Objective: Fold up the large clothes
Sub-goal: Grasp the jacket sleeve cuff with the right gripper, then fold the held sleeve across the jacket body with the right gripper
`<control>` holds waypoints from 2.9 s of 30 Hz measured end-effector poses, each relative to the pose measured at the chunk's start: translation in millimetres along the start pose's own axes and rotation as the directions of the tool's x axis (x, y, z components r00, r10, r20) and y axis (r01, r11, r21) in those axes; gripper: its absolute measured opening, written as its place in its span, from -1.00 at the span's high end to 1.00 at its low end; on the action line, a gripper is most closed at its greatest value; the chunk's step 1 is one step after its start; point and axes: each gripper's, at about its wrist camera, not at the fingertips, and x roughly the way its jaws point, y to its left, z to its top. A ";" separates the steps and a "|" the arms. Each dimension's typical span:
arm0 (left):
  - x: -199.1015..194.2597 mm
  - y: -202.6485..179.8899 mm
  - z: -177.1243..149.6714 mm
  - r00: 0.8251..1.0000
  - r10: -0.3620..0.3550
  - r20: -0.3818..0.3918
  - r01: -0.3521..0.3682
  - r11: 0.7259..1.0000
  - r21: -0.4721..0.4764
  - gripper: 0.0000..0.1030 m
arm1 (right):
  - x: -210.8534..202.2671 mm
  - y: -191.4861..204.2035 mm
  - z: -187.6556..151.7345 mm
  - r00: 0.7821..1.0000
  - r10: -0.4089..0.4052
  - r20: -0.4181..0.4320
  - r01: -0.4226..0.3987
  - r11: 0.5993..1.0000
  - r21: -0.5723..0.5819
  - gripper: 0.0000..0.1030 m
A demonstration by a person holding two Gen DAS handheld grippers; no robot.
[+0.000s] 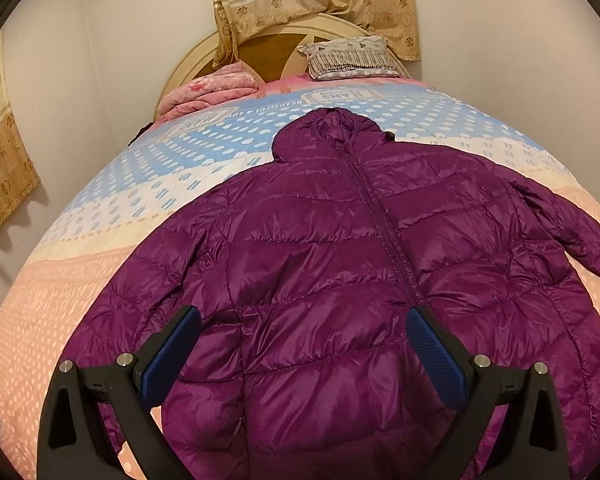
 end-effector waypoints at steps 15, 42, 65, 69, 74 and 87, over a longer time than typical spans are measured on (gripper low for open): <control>7.6 18.4 3.2 1.000 0.011 -0.009 -0.011 1.000 -0.017 -0.98 | 3.3 27.8 9.0 0.998 0.051 0.042 -0.048 0.997 -0.066 0.70; 9.9 69.0 4.3 0.998 0.069 0.001 -0.069 0.996 -0.057 -0.98 | -83.5 244.5 37.2 0.920 0.359 0.156 -0.264 0.864 -0.430 0.78; 29.4 134.6 -16.8 0.983 0.169 -0.067 -0.176 0.978 -0.113 -0.98 | -82.2 414.9 -57.7 0.876 0.482 -0.008 -0.380 0.681 -0.627 0.66; 26.3 133.8 -17.1 0.980 0.188 -0.068 -0.194 0.976 -0.096 -0.98 | -82.5 420.8 -66.5 0.873 0.486 -0.029 -0.393 0.669 -0.630 0.54; 18.0 131.0 -12.7 0.977 0.206 -0.062 -0.211 0.974 -0.088 -0.98 | -89.8 424.9 -73.4 0.857 0.512 -0.055 -0.425 0.643 -0.637 -0.30; -22.3 111.9 2.4 0.972 0.235 -0.001 -0.235 0.969 -0.071 -0.98 | -134.3 388.9 -78.1 0.849 0.528 0.003 -0.383 0.619 -0.685 -0.42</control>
